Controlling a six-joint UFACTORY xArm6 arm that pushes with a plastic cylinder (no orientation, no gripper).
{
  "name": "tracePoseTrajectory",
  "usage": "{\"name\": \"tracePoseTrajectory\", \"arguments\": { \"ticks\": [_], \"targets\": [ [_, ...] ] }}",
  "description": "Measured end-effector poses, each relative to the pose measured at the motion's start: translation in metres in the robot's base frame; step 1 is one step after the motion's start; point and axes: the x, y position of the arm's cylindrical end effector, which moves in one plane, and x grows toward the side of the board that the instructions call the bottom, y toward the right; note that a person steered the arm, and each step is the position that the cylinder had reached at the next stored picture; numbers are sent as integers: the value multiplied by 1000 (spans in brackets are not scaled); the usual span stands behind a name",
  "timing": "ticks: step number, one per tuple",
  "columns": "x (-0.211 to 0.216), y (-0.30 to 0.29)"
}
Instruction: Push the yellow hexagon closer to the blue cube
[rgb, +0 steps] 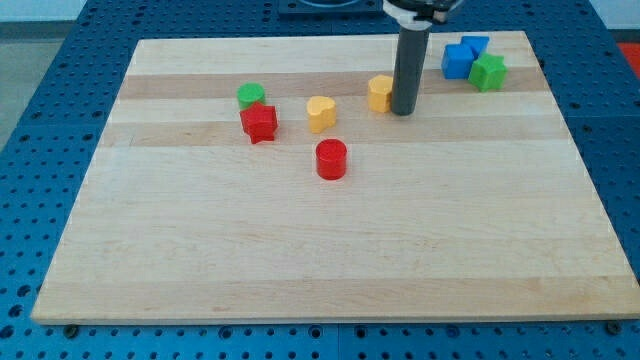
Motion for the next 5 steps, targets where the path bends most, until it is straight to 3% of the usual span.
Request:
{"name": "tracePoseTrajectory", "arguments": {
  "ticks": [2,3,5],
  "targets": [
    [12,-84],
    [-11,-86],
    [-14,-11]
  ]
}}
